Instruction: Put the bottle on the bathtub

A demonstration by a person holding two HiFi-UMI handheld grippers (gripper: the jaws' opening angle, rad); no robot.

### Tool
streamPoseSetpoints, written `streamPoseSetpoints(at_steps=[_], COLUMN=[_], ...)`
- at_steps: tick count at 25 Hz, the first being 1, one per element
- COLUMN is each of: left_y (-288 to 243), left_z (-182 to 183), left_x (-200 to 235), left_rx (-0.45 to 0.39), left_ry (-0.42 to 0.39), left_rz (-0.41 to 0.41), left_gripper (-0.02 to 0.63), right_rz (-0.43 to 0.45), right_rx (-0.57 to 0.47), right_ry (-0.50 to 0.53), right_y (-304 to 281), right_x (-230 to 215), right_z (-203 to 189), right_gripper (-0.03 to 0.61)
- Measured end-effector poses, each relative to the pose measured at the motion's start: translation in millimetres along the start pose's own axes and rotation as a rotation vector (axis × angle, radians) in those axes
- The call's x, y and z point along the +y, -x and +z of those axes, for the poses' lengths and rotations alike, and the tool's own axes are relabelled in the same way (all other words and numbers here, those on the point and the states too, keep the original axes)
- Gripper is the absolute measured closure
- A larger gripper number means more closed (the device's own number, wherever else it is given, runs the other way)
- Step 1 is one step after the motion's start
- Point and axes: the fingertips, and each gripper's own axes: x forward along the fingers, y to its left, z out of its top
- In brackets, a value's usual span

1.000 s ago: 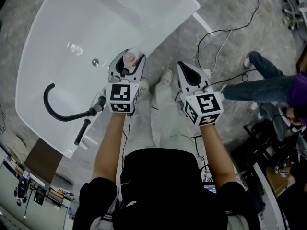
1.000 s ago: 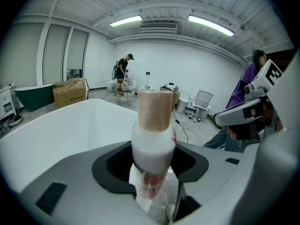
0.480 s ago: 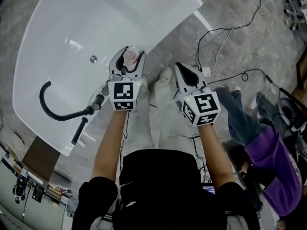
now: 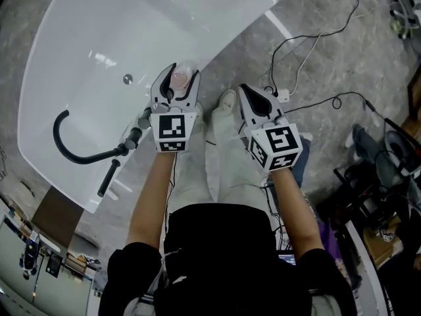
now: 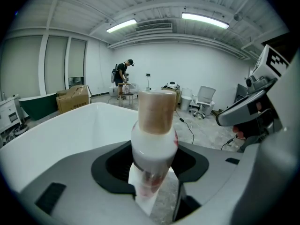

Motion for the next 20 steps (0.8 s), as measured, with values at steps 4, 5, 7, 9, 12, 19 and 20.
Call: streamPoseSetpoints(at_steps=[4, 5, 7, 9, 12, 19, 20], left_y=[1, 1, 1, 1, 0, 0, 0], left_z=[-3, -4, -3, -3, -3, -9, -11], left_x=[-5, -6, -9, -9, -10, -10, -10], left_rx=[0.001, 0.002, 0.0, -0.003, -0.004, 0.027, 0.033], left_ry=[-0.015, -0.019, -0.025, -0.027, -0.025, -0.01, -0.006], left_rz=[-0.016, -0.022, -0.026, -0.023, -0.027, -0.045, -0.05], left_gripper=[0.376, 0.374, 0.374, 0.374, 0.374, 0.366, 0.358], right_rz=[-0.004, -0.004, -0.005, -0.006, -0.006, -0.007, -0.008], right_rx=[-0.001, -0.001, -0.001, 0.0, 0.001, 0.002, 0.002], right_ry=[-0.005, -0.006, -0.007, -0.009, -0.012, -0.014, -0.014], right_y=[2, 2, 3, 4, 6, 9, 9], right_x=[0, 0, 0, 0, 1, 4, 4], right_z=[-2, -2, -2, -3, -5, -8, -8], right_gripper=[0.554, 0.554, 0.554, 0.554, 0.554, 0.554, 0.554])
